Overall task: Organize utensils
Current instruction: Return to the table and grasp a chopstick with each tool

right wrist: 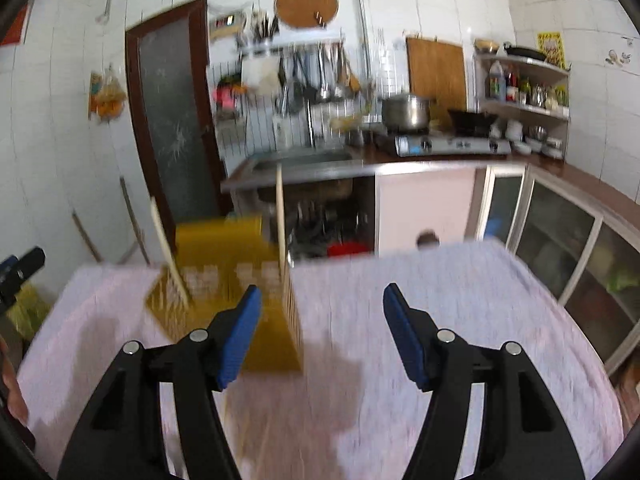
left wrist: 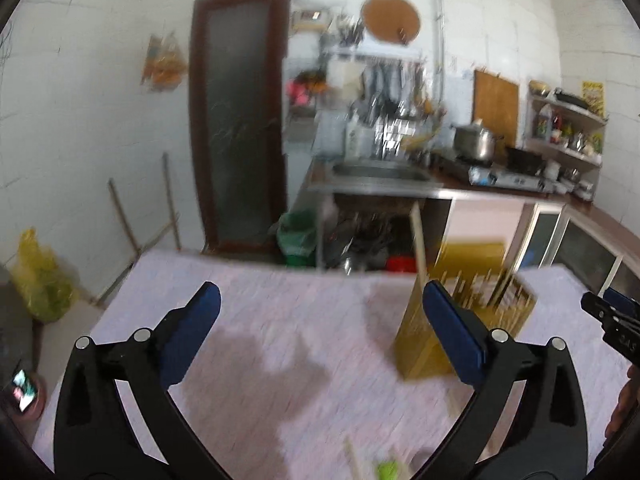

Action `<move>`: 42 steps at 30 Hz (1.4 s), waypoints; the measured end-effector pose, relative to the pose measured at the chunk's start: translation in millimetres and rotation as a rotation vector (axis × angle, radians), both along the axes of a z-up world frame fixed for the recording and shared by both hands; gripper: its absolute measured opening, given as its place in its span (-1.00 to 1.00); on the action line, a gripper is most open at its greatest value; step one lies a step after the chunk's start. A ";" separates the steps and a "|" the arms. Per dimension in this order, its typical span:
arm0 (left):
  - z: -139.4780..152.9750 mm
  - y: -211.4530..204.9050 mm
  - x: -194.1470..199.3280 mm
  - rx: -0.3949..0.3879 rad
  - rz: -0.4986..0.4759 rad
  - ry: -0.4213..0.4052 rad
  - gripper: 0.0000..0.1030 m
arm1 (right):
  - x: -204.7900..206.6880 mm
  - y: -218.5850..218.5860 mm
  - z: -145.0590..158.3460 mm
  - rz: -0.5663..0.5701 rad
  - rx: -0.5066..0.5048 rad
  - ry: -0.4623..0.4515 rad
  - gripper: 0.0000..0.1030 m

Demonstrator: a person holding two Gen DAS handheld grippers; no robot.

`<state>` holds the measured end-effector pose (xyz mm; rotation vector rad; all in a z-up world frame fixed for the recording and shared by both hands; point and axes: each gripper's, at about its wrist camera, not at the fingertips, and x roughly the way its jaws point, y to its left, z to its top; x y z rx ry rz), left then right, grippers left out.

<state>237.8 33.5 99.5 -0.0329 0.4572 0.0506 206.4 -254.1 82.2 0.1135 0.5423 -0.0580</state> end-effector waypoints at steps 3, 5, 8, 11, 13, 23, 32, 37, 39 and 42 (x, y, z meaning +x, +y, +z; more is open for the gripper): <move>-29.9 9.7 -11.3 -0.006 0.039 0.079 0.90 | -8.0 12.9 -31.9 0.015 0.008 0.073 0.22; -53.0 12.4 -14.9 -0.009 0.040 0.146 0.90 | -10.6 20.2 -50.2 0.021 0.007 0.106 0.22; -82.1 11.0 -20.0 0.012 0.048 0.205 0.90 | -9.5 32.9 -80.9 0.026 -0.018 0.162 0.22; -105.1 5.4 -17.7 0.028 0.031 0.277 0.90 | -8.5 37.3 -104.3 0.022 -0.018 0.212 0.22; -114.1 2.5 -16.1 0.032 0.030 0.296 0.90 | -6.6 36.7 -110.9 0.015 -0.011 0.230 0.22; -152.5 -8.3 0.2 0.004 0.048 0.405 0.87 | 7.4 48.2 -126.5 0.015 0.005 0.312 0.12; -164.9 -16.7 9.1 -0.001 0.009 0.459 0.23 | 13.6 56.9 -129.0 0.021 0.009 0.322 -0.34; -163.7 -28.2 11.5 0.010 -0.028 0.469 -0.26 | 18.2 62.0 -127.8 0.026 0.026 0.329 -0.57; -163.7 -31.9 14.0 0.012 -0.037 0.475 -0.39 | 21.1 63.8 -127.3 0.028 0.030 0.334 -0.64; -162.5 -35.6 17.3 0.004 -0.057 0.484 -0.75 | 25.4 65.2 -126.6 0.033 0.038 0.336 -0.73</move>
